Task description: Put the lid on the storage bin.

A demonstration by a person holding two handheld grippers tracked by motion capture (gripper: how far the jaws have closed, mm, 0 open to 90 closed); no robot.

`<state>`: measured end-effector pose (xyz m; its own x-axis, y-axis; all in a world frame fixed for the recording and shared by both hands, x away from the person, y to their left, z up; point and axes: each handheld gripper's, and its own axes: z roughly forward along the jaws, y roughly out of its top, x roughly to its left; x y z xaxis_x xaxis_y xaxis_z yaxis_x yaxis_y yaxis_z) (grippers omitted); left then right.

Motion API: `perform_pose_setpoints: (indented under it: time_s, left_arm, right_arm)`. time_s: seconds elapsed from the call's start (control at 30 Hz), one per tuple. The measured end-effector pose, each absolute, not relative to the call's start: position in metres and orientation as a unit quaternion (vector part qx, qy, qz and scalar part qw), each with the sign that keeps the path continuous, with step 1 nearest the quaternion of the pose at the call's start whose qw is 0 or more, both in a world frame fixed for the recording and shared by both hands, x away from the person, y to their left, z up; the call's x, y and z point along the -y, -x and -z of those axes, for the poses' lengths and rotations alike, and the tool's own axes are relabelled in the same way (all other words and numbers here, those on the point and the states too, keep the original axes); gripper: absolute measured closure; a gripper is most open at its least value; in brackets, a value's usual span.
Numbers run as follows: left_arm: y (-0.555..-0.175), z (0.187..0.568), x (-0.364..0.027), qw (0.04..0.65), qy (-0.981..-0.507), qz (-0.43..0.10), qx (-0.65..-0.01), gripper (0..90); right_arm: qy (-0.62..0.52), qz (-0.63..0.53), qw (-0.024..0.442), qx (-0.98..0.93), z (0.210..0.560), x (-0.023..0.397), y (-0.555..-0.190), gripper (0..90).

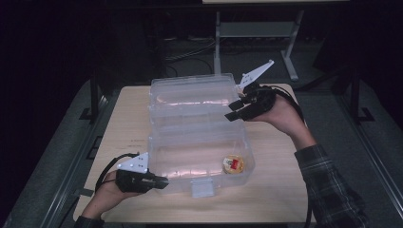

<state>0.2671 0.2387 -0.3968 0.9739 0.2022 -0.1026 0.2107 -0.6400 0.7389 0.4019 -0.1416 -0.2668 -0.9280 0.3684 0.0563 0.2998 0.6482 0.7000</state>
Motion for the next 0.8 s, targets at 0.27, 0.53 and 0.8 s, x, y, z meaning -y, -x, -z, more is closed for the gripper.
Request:
perform_pose_setpoints:
  time_s: [0.27, 0.53, 0.8]
  left_arm:
    - [-0.268, 0.397, -0.239, 0.408, -0.906, 0.006, -0.113, 82.0]
    - [-0.268, 0.397, -0.239, 0.409, -0.906, 0.006, -0.112, 82.0]
    - [-0.268, 0.397, -0.239, 0.409, -0.906, 0.006, -0.112, 82.0]
  right_arm:
    - [-0.172, -0.371, 0.047, -0.911, 0.267, 0.132, -0.421, 56.3]
    - [-0.163, -0.357, 0.041, -0.919, 0.268, 0.122, -0.440, 61.2]
    - [-0.147, -0.342, 0.028, -0.928, 0.274, 0.118, -0.450, 65.8]
